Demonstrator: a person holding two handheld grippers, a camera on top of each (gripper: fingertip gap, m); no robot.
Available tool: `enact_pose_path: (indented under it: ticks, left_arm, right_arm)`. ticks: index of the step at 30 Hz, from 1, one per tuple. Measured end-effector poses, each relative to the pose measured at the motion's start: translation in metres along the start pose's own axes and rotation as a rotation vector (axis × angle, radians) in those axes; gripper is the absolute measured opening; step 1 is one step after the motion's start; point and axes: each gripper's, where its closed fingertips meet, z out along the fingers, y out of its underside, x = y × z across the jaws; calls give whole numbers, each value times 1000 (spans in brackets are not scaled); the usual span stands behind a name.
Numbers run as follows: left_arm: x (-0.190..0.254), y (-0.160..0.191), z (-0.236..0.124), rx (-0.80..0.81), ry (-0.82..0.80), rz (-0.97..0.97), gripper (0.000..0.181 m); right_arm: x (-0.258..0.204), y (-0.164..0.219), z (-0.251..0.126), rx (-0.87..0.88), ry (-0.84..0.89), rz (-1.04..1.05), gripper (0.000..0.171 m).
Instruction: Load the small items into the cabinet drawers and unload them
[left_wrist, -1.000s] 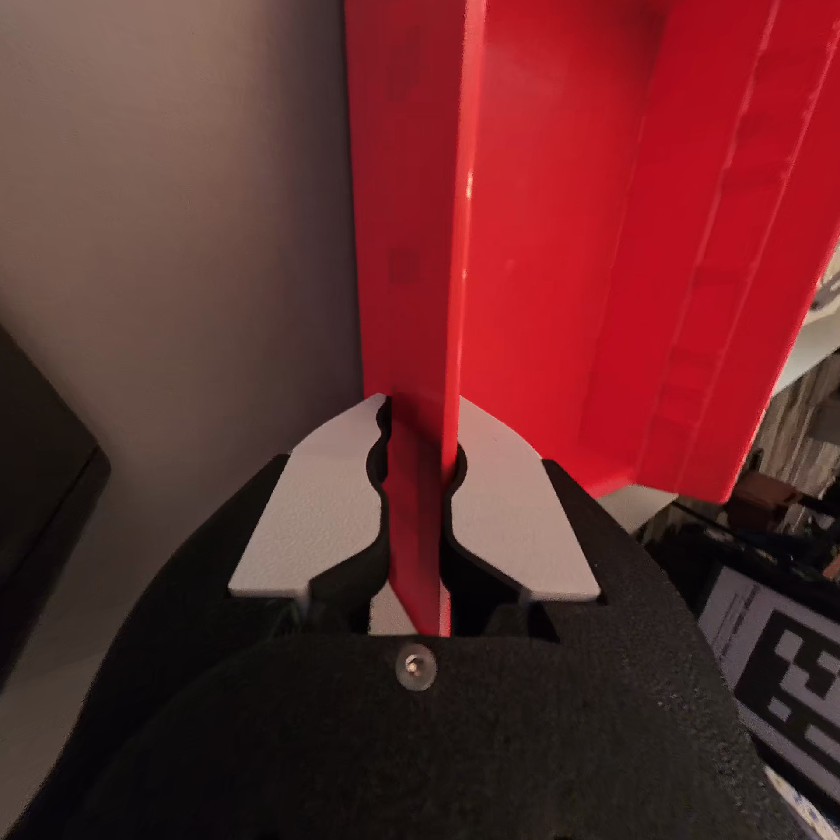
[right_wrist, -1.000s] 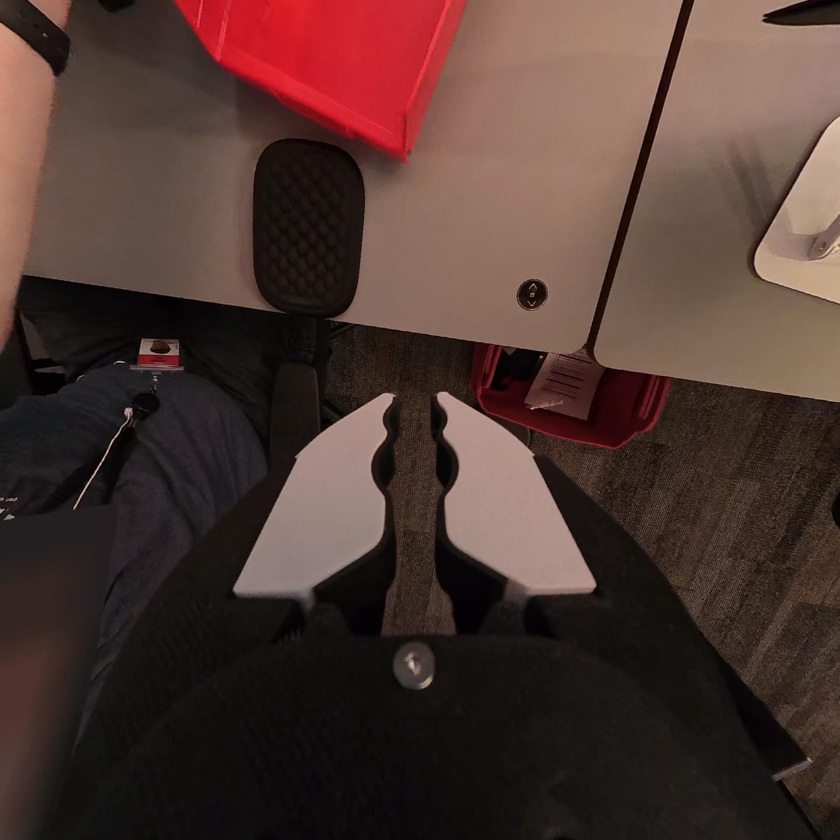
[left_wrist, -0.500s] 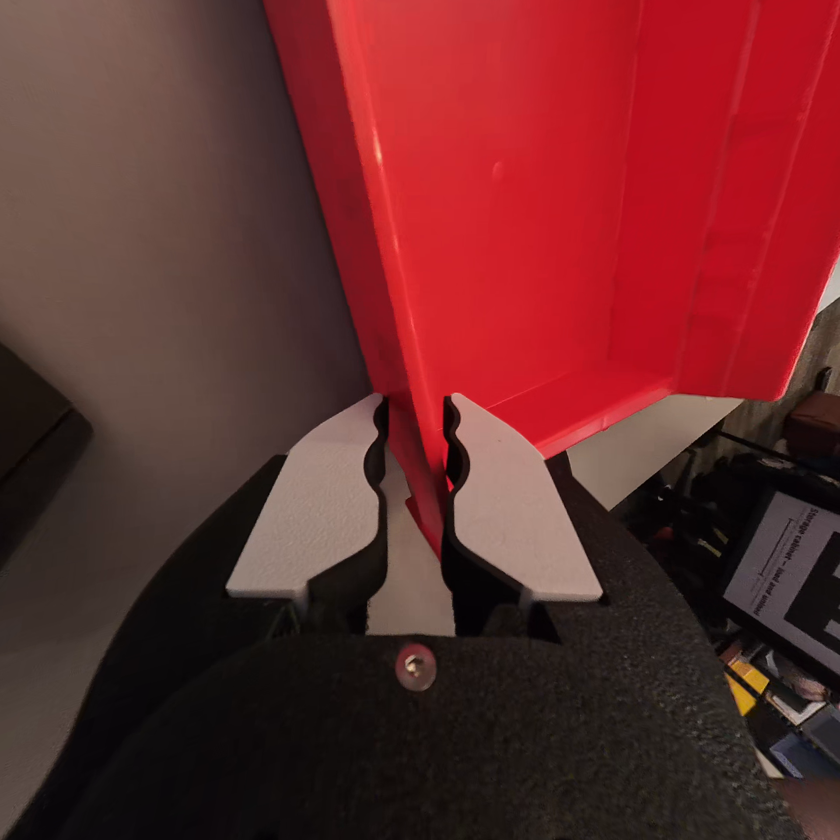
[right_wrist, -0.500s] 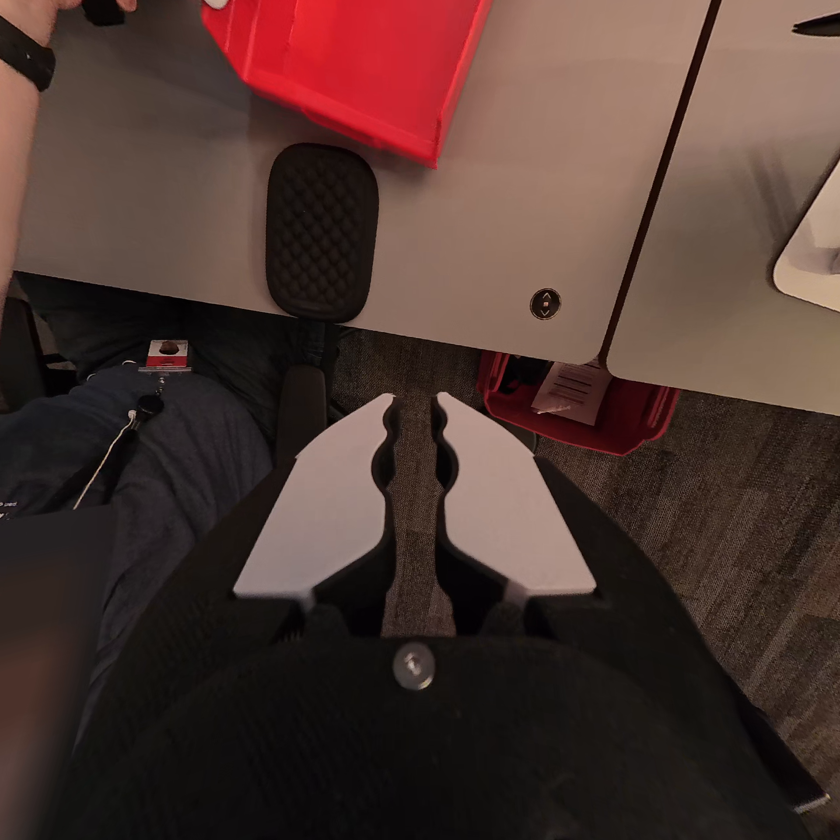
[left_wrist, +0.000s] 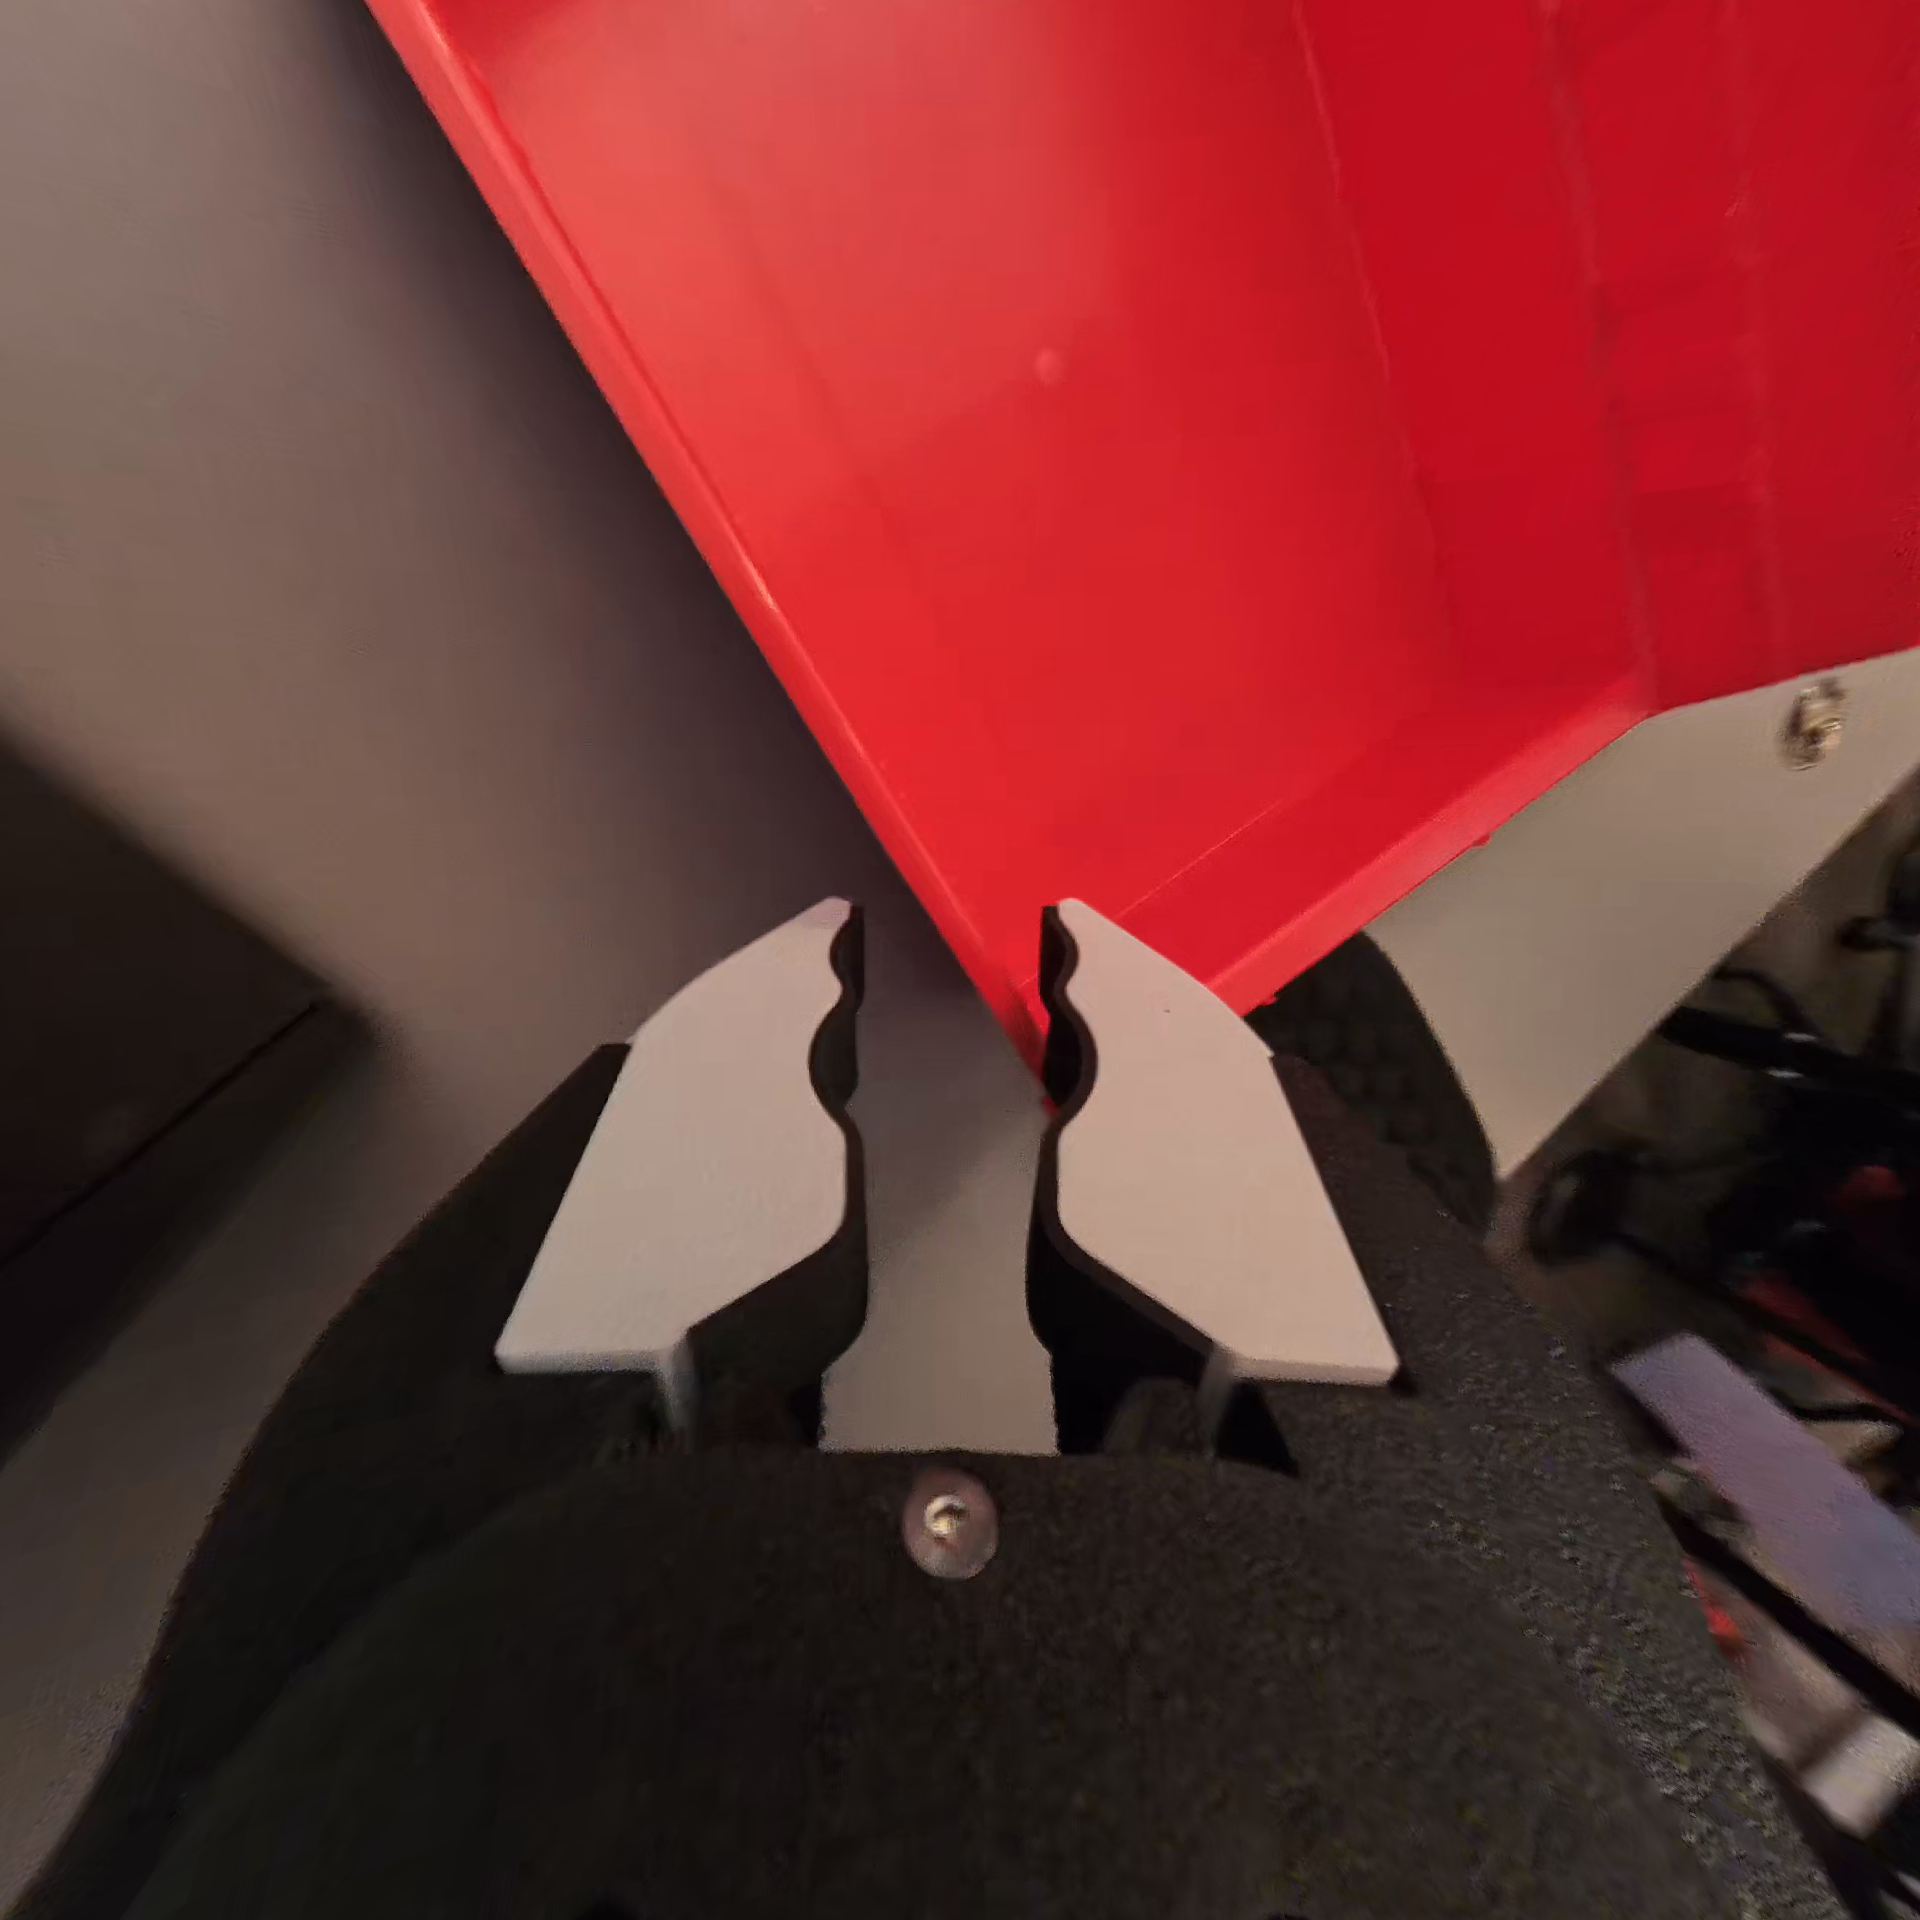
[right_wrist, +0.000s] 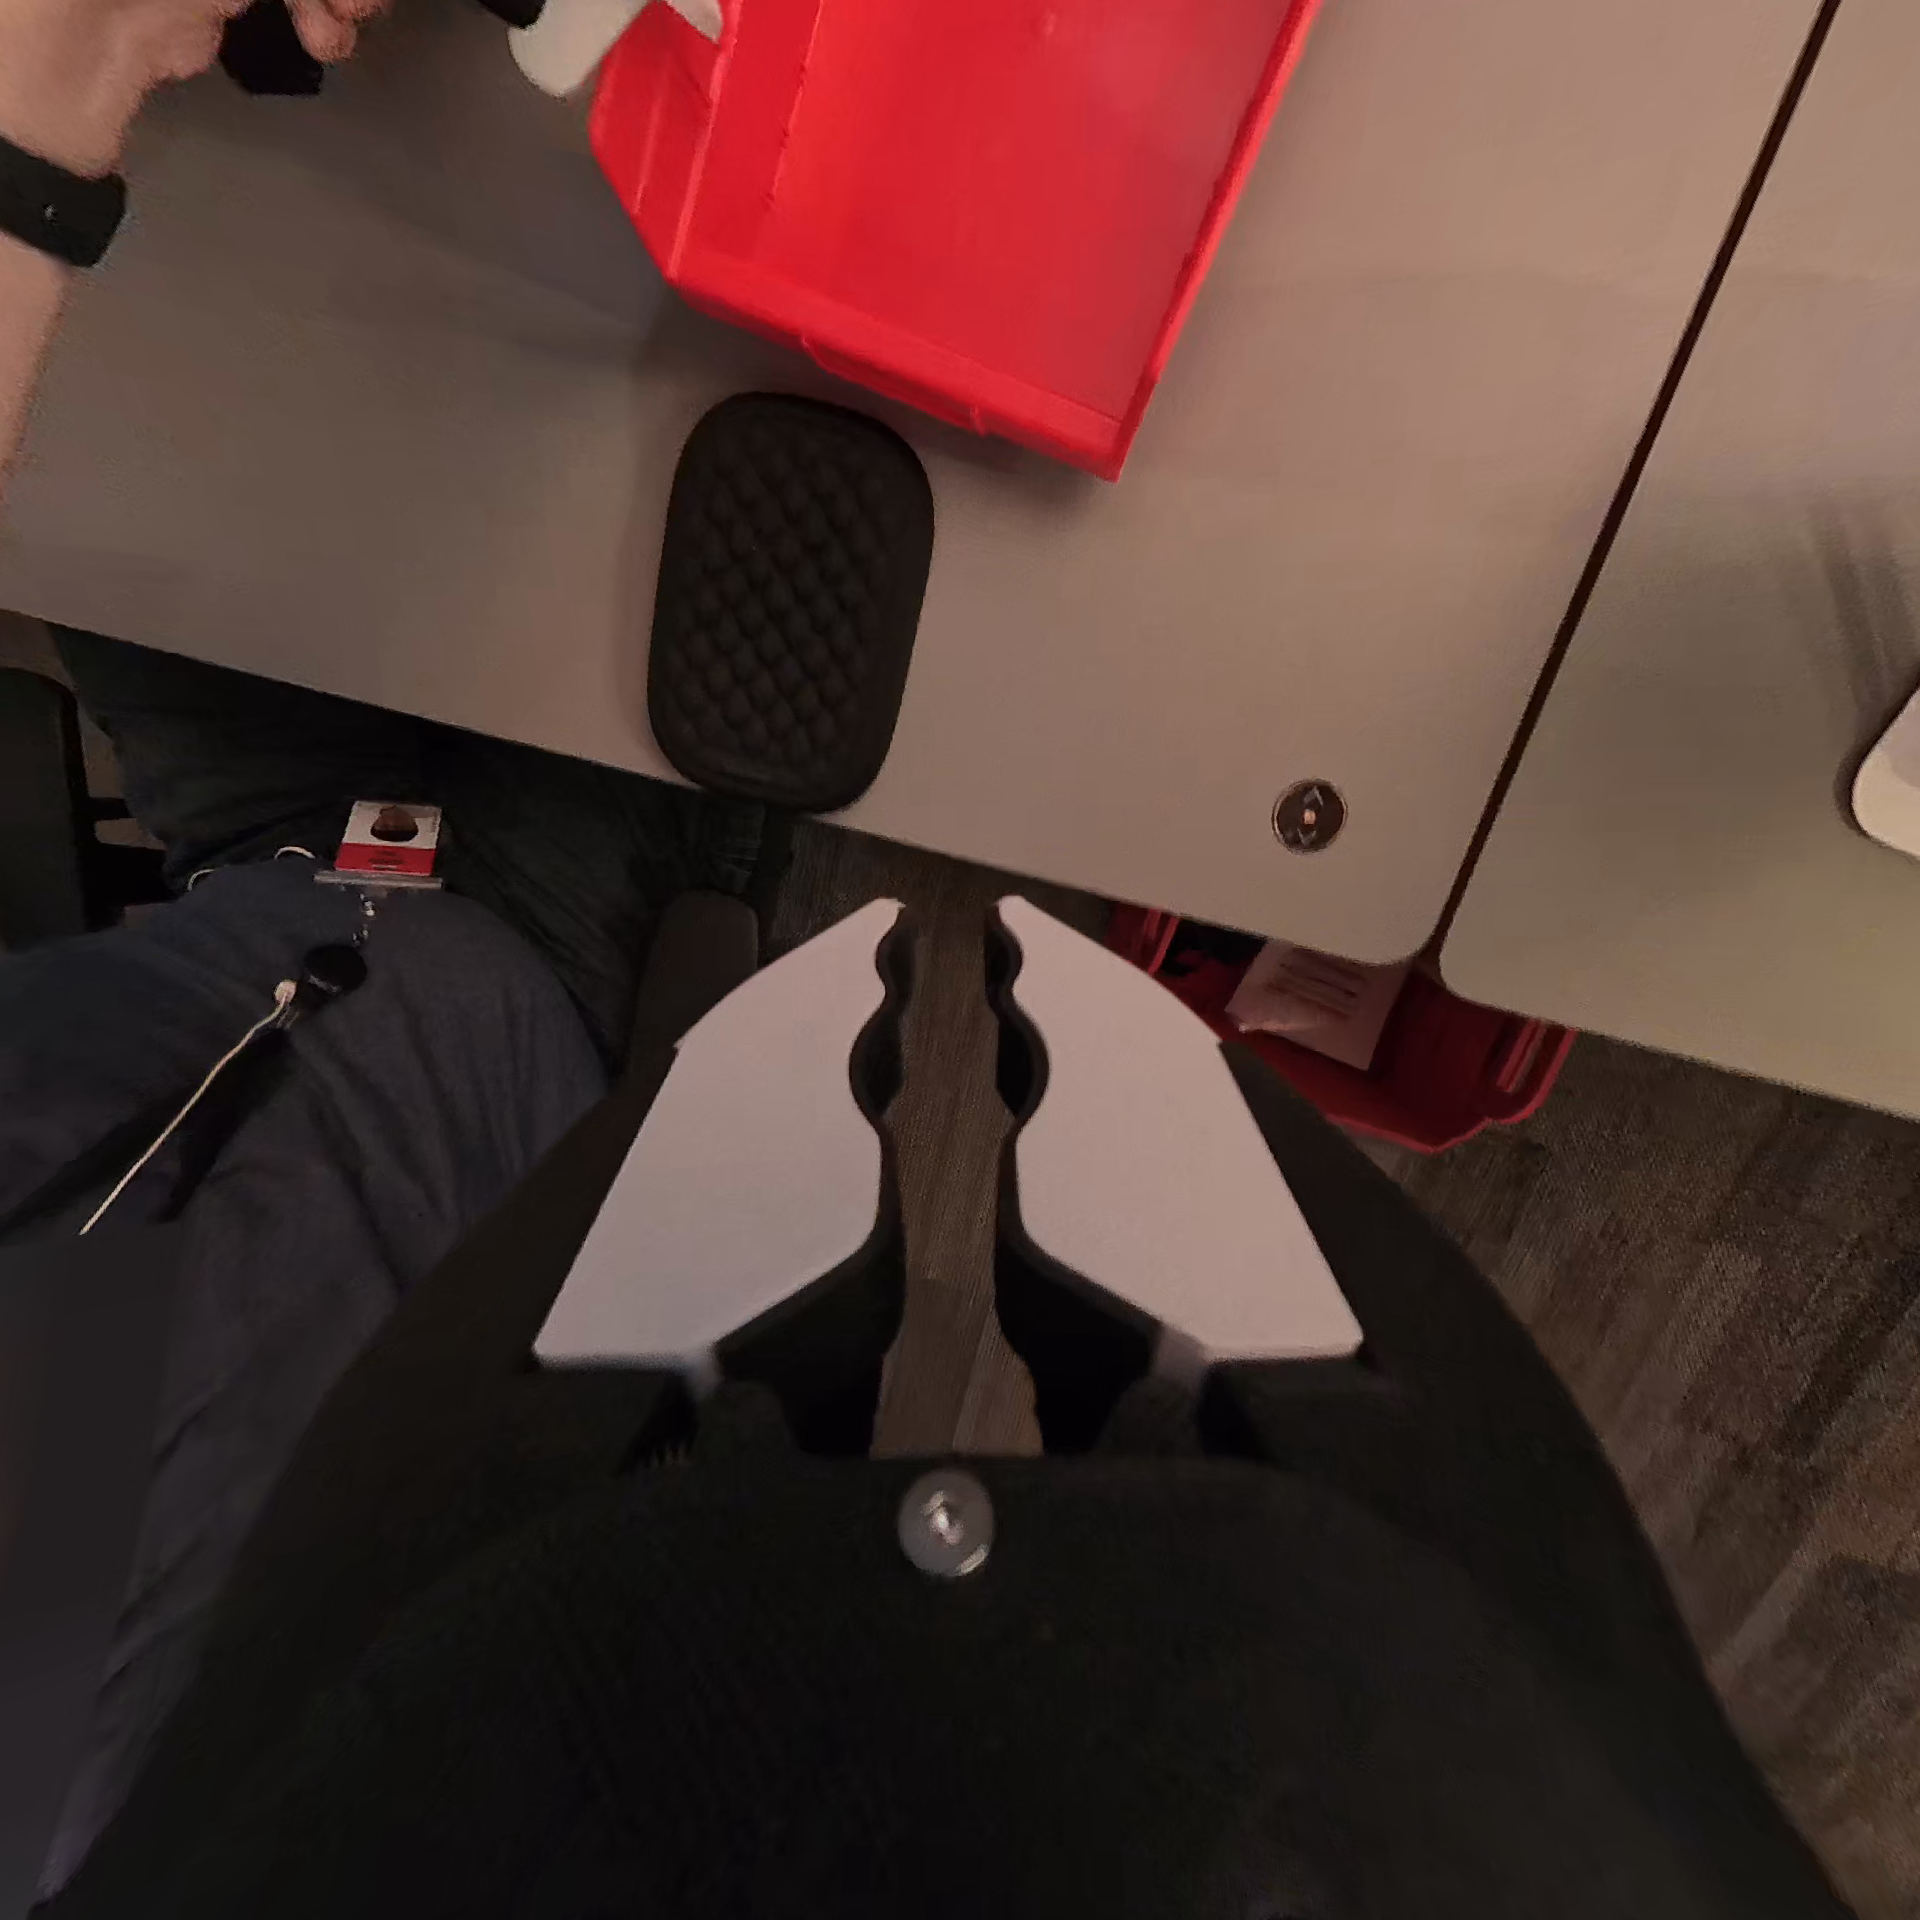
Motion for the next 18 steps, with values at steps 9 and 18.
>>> enact_pose_path:
  ticks: [9, 18]
  left_arm:
    - [17, 40, -70, 288, -107, 358, 33]
    - [-51, 124, -178, 637, -400, 419, 52]
  right_arm:
    - [25, -77, 116, 314, 176, -92, 17]
    - [77, -106, 212, 435, 379, 49, 38]
